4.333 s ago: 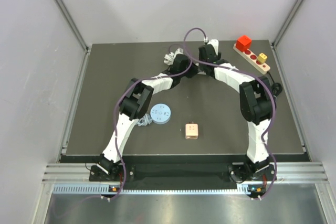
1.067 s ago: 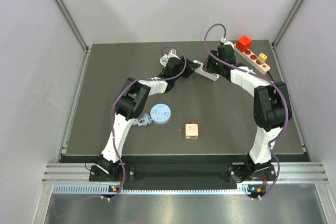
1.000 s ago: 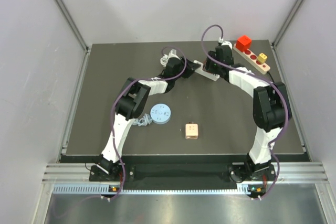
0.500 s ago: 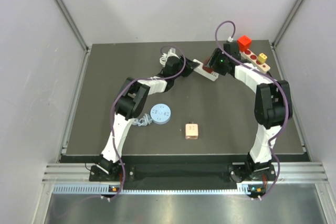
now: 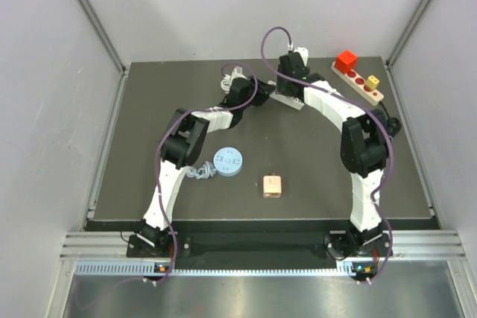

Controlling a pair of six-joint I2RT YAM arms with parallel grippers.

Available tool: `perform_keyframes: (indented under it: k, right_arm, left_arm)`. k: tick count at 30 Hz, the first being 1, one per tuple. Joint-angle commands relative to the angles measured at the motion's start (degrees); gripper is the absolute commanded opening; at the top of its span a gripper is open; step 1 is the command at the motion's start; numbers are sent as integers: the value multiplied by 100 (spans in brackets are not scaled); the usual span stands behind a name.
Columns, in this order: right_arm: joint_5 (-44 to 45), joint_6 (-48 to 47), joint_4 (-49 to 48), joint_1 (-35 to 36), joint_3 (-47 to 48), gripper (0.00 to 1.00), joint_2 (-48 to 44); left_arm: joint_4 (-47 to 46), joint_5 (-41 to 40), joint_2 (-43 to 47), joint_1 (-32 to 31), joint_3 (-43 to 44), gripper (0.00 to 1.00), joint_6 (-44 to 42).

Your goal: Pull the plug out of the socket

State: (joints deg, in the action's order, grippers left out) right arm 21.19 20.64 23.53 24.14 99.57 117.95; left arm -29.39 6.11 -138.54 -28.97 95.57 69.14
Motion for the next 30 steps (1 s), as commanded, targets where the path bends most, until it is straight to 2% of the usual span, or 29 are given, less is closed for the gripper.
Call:
perform_keyframes:
  k: [1,2,4,5,8,9,12,13,15,18,21,23,25,30]
  right_arm:
    - [687,-283,-366,-269,293,0,-483]
    - [354,-115,-462,-400,178,0,-666]
    - [-980,454,-917,-901,-329,0,-887]
    - [-1968,658,-1112,-1242,-507,0,-1079]
    - [-3099,1117,-1561,-1639,-860,0,-1248]
    - [-3138,1091,-1527,-1658,-834,0,-1266]
    - [-3007,705,-1404,-1588,-912,0,-1502]
    - [-2955,513,-1438,-1562,-1209,0,-1764]
    - [-2569,310,-1579,-1386,-1693,0,-2116]
    - [-2006,28,-2473,-1140,-3515,0,-3056]
    - [-1365,-165,-3562,-763,-4897,0,-4006]
    - [-804,-184,-3854,-430,-5480,0,-4630]
    - [-626,-78,-4223,-262,-6219,0,-5208]
    - [218,9,-4173,695,-7317,0,-6055]
  left_arm:
    - [820,-470,-209,58,-144,0,-753]
    - [829,-514,-208,67,-161,0,-771]
    - [838,-497,-217,76,-170,0,-788]
    - [847,-471,-235,93,-127,0,-788]
    - [856,-470,-244,102,-74,0,-797]
    - [882,-435,-261,111,-47,0,-806]
    - [1065,-243,-349,155,224,0,-885]
    - [1136,-172,-367,172,312,3,-929]
    - [1347,-32,-437,242,611,26,-947]
    - [1471,302,-367,366,709,47,-868]
    - [1593,645,-218,462,647,57,-815]
    - [1831,856,-112,515,595,59,-859]
    - [1849,1032,107,594,324,68,-841]
    - [1770,1498,791,752,-310,69,-692]
